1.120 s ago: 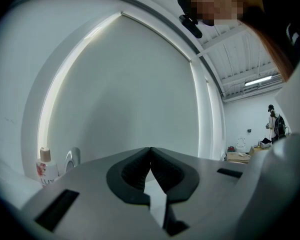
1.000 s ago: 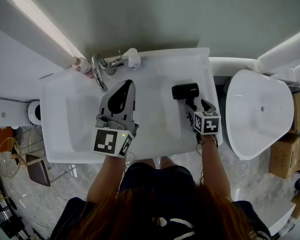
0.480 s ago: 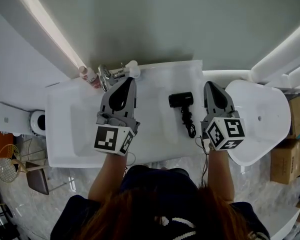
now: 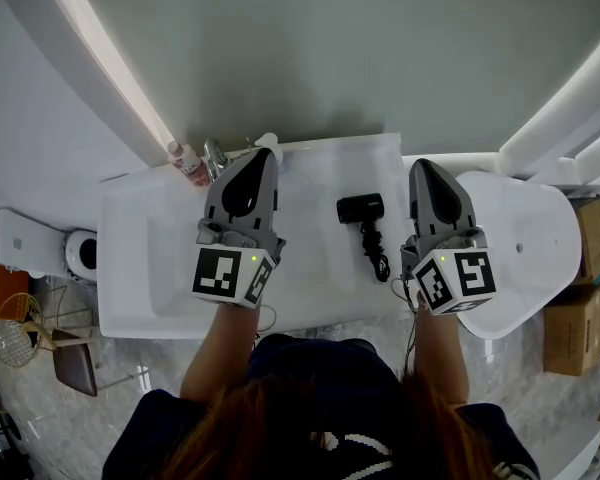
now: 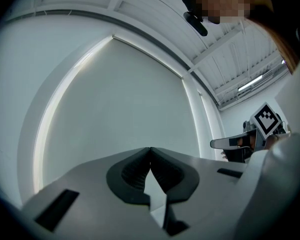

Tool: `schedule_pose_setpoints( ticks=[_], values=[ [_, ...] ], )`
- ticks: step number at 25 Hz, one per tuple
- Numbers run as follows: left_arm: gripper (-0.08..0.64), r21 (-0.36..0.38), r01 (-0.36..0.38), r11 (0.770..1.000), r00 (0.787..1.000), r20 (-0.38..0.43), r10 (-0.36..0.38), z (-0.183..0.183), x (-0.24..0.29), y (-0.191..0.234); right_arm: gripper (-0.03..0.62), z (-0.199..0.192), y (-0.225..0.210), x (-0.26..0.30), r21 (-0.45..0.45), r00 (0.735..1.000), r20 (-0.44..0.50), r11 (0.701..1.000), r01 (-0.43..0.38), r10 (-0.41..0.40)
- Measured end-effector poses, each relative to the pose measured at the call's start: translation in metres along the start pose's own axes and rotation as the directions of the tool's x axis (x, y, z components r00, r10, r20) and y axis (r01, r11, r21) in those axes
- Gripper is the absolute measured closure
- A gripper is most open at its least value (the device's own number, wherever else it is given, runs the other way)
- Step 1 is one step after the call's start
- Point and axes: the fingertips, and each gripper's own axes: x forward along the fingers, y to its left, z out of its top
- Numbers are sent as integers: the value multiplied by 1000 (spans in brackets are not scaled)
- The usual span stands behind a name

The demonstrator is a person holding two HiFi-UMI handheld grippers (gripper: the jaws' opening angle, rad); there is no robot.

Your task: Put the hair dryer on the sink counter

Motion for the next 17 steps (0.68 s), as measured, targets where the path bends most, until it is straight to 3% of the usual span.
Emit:
schedule_pose_setpoints(
  ticks=[17],
  values=[
    [541,-10,-15,1000,1000,-14,15,-3,-12,3,577,18,15,-13,-15,999,47,1000,-18,19]
  ],
)
